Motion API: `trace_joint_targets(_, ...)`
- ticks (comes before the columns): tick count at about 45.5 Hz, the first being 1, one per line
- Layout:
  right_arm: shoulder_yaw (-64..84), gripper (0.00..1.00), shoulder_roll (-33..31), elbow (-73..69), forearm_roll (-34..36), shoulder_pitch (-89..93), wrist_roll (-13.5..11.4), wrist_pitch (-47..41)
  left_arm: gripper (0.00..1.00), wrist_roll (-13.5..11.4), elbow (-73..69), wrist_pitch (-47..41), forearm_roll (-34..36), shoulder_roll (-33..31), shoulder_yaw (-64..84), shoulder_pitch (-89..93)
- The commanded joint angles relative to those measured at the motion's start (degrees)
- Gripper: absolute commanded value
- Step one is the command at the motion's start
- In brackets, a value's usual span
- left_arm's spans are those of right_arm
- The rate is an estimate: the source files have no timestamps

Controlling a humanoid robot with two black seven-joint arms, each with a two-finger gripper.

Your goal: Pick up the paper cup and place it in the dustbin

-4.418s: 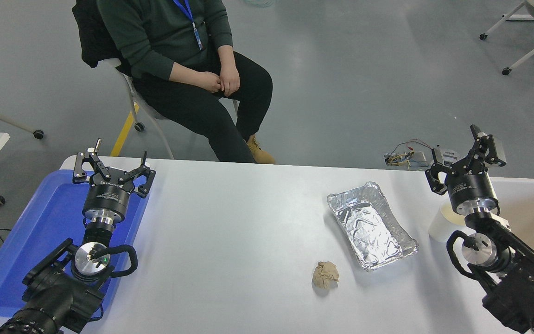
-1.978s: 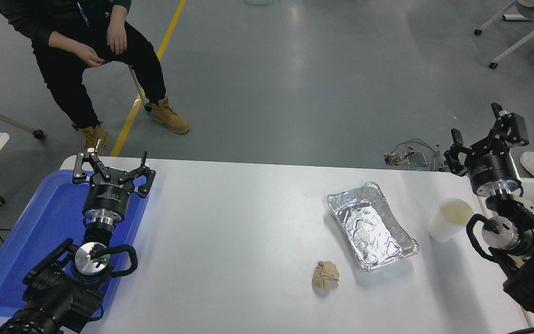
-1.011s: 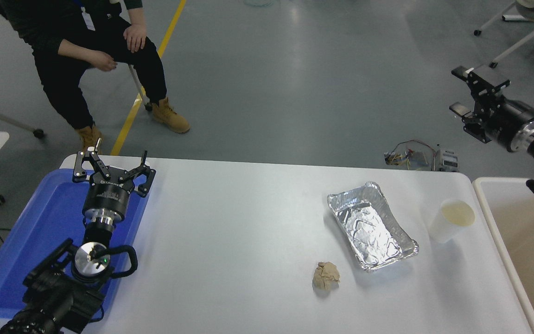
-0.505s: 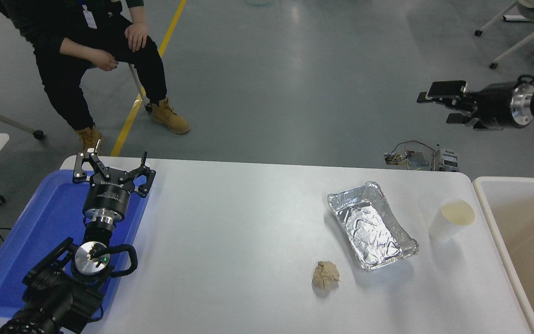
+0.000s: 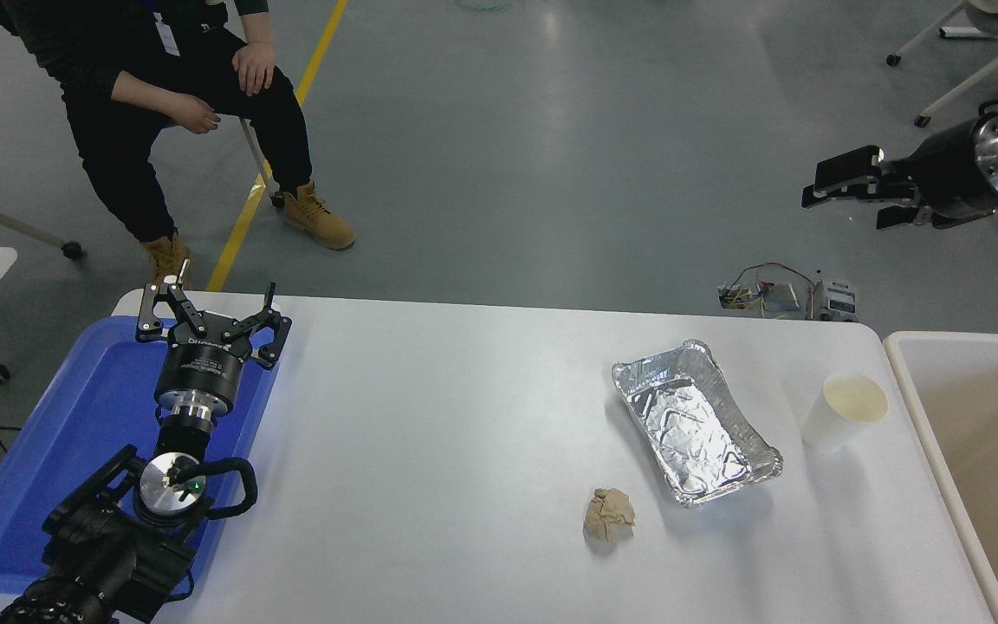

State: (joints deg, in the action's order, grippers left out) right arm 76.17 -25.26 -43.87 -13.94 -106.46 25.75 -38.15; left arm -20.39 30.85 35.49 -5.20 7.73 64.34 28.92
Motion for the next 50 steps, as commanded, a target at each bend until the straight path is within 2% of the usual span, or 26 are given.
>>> trace_joint_targets(1,2.94,1.0,2.41,-0.08,-0.38,-3.75,-2.63,-6.85,1.0,-0.01,0.0,-0.07,0.01,0.01,0.0,0.08)
trace_joint_targets(10,0.66,1.0,2.85,-0.25,1.55,-5.42,-14.14,-6.85,1.0,-0.01,0.0,-0.07,0.01,0.01,0.0,0.0)
trace_joint_targets(11,-0.39,1.0,2.85,-0.25,1.99,-5.51,-16.67,-6.85,1.0,-0.01,0.09,0.02,0.01,0.01,0.0,0.0)
trace_joint_targets(16,-3.21,1.0,2.68,-0.34,2.69,-5.86,-21.96,-6.85,1.0,-0.01,0.0,0.02,0.01,0.01,0.0,0.0)
trace_joint_targets(30,-3.48,1.0,4.69,-2.19,1.64,-4.37,-22.24,-6.85,1.0,-0.01,0.0,0.02,0.01,0.01,0.0,0.0)
trace_joint_targets(50,-4.1,1.0,4.87,-7.2,-4.95,-3.23,-21.44,-6.85,1.0,-0.01,0.0,0.02,-0.08,0.01,0.0,0.0)
